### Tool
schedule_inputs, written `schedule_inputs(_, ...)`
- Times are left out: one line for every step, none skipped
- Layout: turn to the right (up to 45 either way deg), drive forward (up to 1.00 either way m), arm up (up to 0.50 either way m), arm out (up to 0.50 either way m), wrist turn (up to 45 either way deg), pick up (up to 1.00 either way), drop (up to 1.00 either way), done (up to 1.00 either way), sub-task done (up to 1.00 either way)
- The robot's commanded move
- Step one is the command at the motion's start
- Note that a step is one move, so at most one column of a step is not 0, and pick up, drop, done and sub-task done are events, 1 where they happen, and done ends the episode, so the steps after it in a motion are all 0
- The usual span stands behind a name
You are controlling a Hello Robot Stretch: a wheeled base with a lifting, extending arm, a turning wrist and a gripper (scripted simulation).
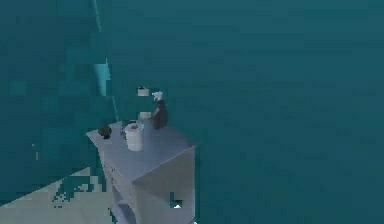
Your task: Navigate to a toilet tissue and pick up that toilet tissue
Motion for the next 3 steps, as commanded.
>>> schedule_inputs(0.0,0.45,0.00,0.00,0.0,0.00,0.00,0.00,0.00)
schedule_inputs(-45.0,0.00,0.00,0.00,0.0,0.00,0.00,0.00,0.00)
schedule_inputs(-45.0,0.00,0.00,0.00,0.0,0.00,0.00,0.00,0.00)
